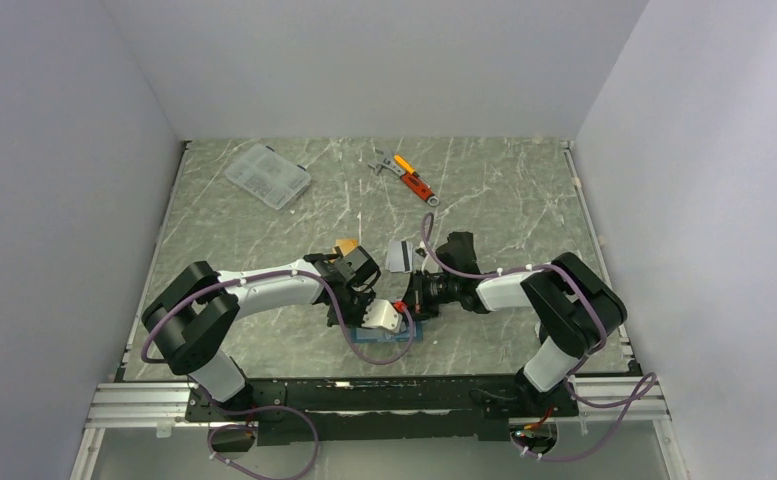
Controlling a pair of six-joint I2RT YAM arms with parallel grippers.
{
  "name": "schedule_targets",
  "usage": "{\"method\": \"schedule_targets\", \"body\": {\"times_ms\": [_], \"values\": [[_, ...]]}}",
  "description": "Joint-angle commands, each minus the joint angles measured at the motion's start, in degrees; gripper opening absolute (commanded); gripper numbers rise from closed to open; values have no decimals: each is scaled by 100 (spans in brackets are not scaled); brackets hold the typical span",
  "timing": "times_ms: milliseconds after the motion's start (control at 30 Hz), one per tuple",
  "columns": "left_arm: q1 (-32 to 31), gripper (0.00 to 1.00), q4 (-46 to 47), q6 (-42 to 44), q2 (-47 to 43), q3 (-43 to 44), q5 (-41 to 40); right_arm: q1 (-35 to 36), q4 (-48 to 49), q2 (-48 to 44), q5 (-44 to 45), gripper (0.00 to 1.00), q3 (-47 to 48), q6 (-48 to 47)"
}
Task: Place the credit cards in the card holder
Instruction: Insert the credit card into the card holder.
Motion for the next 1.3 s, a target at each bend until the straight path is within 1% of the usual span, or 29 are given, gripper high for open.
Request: {"method": "schedule_targets", "body": {"times_ms": [0,233,533,667,800,933,1000,1033,1100,1167,1267], "values": [[-100,20,33,97,121,-153,228,16,451,64,229,0,-48,205],[-105,20,25,97,89,-180,228,140,592,20,553,0,-176,327],[-112,19,12,68,120,-148,247,414,878,265,670,0,-128,502],[-120,18,7,72,133,-148,243,419,855,209,736,0,-197,516],[-118,18,2,68,137,-137,247,420,670,104,1011,0,-240,507],[-118,18,-7,71,135,-142,236,419,385,20,1271,18,-177,467],[-118,18,-9,70,122,-152,235,409,466,-12,1163,28,-215,506],[-123,17,-7,70,115,-158,225,403,349,-30,1143,31,-184,471],[-122,17,-9,67,104,-167,214,403,19,-129,1188,34,-98,294],[-118,17,-14,74,90,-179,208,389,-217,-269,1216,35,-95,192],[-118,17,-9,74,90,-202,188,360,-833,-511,1325,37,13,-69]]}}
